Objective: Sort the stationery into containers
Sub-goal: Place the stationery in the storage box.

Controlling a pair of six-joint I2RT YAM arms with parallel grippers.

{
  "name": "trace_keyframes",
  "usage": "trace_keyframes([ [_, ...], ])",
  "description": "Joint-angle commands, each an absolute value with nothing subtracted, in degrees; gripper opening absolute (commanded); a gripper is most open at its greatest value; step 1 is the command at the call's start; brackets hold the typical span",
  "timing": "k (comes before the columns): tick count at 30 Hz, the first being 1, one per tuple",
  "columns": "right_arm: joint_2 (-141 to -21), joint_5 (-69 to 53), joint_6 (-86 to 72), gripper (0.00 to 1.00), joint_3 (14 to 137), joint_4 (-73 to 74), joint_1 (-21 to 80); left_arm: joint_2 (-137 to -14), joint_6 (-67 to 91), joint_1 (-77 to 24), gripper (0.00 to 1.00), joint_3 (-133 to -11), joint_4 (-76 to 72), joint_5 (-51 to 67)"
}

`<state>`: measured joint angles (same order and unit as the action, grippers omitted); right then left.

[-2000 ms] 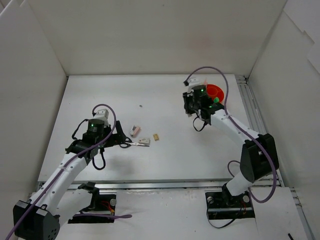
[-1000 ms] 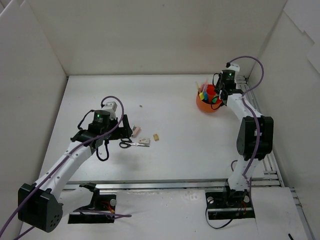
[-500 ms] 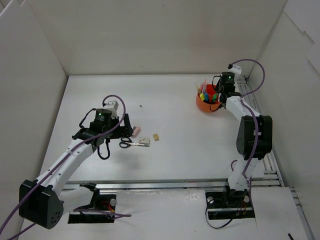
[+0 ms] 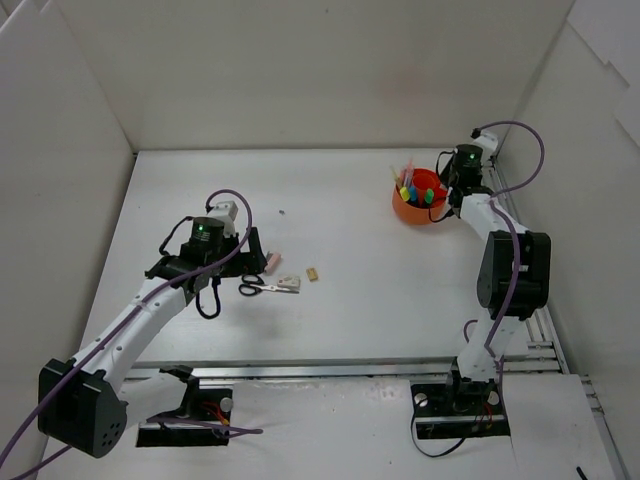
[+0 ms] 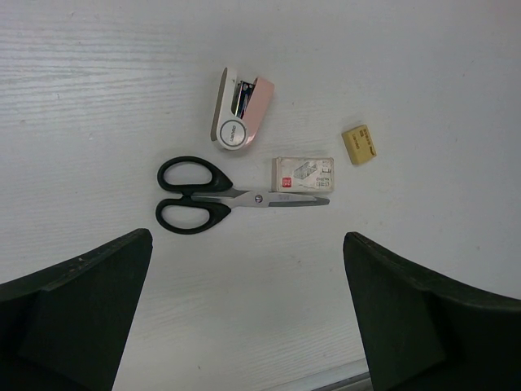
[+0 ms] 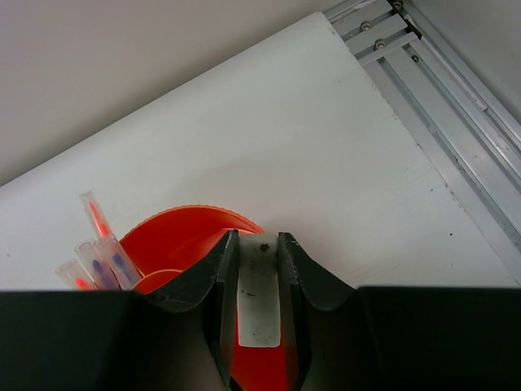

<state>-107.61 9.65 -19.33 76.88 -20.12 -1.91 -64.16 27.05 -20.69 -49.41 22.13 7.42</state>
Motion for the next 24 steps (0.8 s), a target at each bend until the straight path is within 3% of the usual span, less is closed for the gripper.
trace_keyframes([
  [1,-104.32,9.58,-19.78,0.1,74.98,-26.8,-1.84,-64.6,26.1,-21.01,1.0,-53.09,20.3,6.77],
  [8,-107.49,6.07,-19.95,0.13,74.62,-28.56,-1.67,-64.95,25.93,-21.01,0.99,-53.35,20.48,6.94],
  [11,-106.97,6.33,-21.0,0.24,73.31,-29.27,-1.67,-64.69,25.93,-21.53,1.0,-53.26,20.57,6.86],
  [13,-106.09,6.76,-21.09,0.39,72.34,-29.36,-1.67,-64.51,26.02,-21.53,1.0,-53.17,20.57,6.77],
  [19,-101.08,7.29,-20.13,0.55,70.14,-28.48,-1.5,-63.81,26.1,-21.53,1.0,-53.09,20.83,6.68],
  [21,-98.01,6.86,-17.68,0.65,69.7,-26.99,-0.88,-63.29,26.02,-21.53,1.0,-52.82,20.83,6.59],
  [22,-96.95,6.77,-16.01,0.72,69.78,-26.03,-0.27,-63.02,26.02,-21.53,1.0,-52.74,20.83,6.59],
  [23,-94.77,6.59,-14.08,0.98,70.05,-23.49,2.17,-62.67,26.02,-21.53,0.99,-52.65,20.83,6.5],
  [24,-93.7,6.59,-12.24,0.98,71.09,-21.64,3.24,-62.49,26.1,-22.06,1.0,-52.39,20.83,6.07],
])
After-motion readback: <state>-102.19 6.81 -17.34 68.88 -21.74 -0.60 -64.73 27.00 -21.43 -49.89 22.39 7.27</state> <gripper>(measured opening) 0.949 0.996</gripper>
